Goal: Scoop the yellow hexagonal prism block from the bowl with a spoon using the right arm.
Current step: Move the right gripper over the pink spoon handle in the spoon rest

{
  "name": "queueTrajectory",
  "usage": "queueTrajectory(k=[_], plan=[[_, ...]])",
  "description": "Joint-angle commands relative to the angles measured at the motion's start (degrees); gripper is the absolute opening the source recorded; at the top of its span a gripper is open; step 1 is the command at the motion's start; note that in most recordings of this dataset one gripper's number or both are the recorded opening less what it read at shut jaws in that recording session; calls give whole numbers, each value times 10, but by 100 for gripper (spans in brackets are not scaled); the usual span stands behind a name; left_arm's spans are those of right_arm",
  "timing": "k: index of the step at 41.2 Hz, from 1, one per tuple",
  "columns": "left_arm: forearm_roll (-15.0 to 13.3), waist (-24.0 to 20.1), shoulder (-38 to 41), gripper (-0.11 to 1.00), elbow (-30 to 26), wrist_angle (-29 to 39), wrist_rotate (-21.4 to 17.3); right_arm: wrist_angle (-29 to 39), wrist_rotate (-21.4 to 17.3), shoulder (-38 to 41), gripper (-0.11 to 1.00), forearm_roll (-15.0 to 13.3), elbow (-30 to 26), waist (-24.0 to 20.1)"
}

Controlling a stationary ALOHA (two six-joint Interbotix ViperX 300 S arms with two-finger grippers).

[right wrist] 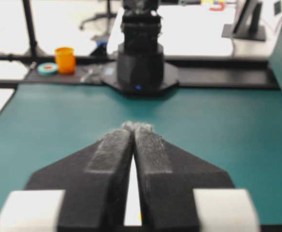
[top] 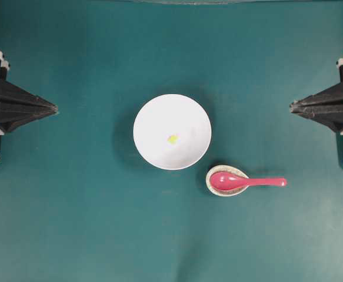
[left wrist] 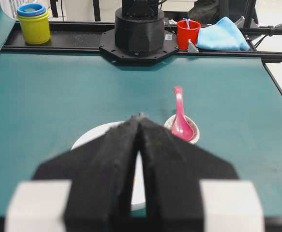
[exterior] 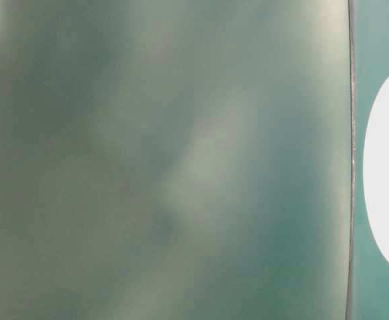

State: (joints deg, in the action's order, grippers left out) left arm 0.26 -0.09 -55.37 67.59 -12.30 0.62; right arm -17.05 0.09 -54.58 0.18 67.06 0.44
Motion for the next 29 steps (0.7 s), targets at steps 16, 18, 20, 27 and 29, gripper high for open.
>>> queueTrajectory(k=[16, 18, 20, 27, 29], plan=[[2, 0, 4, 0, -17, -3, 2, -18, -5, 47, 56, 34, 2, 1], [1, 0, 4, 0, -17, -3, 1, -31, -8, 62, 56, 38, 5, 0], [2, 0, 4, 0, -17, -3, 2, -43, -11, 75, 56, 40, 8, 0], [1, 0, 5, 0, -17, -2, 2, -113, -25, 142, 56, 40, 23, -9], [1, 0, 5, 0, -17, -2, 2, -135, -30, 164, 56, 40, 28, -14]])
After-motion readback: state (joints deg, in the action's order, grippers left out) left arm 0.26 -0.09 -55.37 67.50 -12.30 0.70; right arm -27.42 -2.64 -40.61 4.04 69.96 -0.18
